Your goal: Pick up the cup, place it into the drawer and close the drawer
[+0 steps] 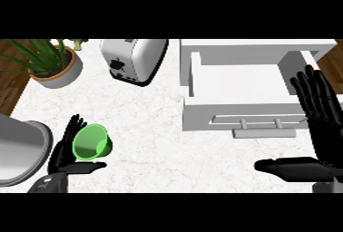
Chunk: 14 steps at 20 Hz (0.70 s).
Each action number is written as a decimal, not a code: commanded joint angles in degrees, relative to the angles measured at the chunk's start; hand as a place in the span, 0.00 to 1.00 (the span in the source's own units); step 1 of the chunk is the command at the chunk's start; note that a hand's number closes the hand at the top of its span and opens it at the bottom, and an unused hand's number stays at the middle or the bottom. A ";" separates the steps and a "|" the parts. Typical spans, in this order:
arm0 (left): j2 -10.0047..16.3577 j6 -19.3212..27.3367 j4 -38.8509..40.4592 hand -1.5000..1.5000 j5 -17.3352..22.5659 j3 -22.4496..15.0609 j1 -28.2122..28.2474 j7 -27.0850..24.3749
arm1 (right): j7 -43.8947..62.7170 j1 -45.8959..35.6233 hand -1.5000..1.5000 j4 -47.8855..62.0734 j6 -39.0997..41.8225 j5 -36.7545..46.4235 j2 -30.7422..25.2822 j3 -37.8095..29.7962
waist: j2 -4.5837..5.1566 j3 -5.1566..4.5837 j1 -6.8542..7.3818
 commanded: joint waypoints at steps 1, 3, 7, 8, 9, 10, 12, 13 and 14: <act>-0.60 -6.17 0.27 0.00 0.54 0.08 -1.40 -4.59 | 2.01 -1.02 0.00 -1.00 -1.31 2.09 0.78 1.77 | -0.08 -0.01 0.08; -1.47 -6.97 0.18 0.00 0.64 -0.05 -0.55 -6.13 | -2.28 1.76 0.00 1.56 0.53 0.70 -0.19 -0.30 | -0.01 0.01 -0.08; -2.20 -9.47 -0.07 0.00 1.40 -0.02 -3.13 -3.39 | 1.71 1.62 0.00 -3.30 1.03 -0.35 -0.41 0.73 | -0.09 -0.03 -0.47; -2.23 -11.46 -0.96 0.00 1.30 -0.41 -0.64 -6.46 | -3.52 1.76 0.00 2.81 1.46 0.09 -0.56 -0.71 | 0.03 0.02 0.12; -2.58 -12.23 -0.57 0.00 1.42 -0.47 -1.36 -5.61 | 2.11 1.62 0.00 -2.68 0.30 0.14 0.24 1.01 | -0.03 -0.08 -0.42; -3.03 -13.86 -1.90 0.00 1.63 -0.93 -1.53 -4.84 | -0.50 -0.01 0.00 1.65 0.26 -0.20 0.23 -0.30 | -0.09 0.03 0.38; -3.48 -15.42 -1.69 1.00 2.34 -0.66 -1.53 -4.74 | -1.05 1.79 0.00 0.07 1.53 -2.02 -0.17 -0.98 | -0.04 -0.02 -0.26; -4.33 -15.57 -2.80 1.00 1.78 -1.67 -2.00 -4.37 | -0.43 0.44 0.00 1.20 0.73 -0.88 -0.07 -0.72 | -0.12 0.02 0.18; -4.47 -16.93 -2.45 1.00 1.49 -2.08 -0.78 -5.98 | -3.00 1.03 0.00 3.05 1.50 -0.87 -0.32 -1.09 | 0.13 -0.03 -0.04</act>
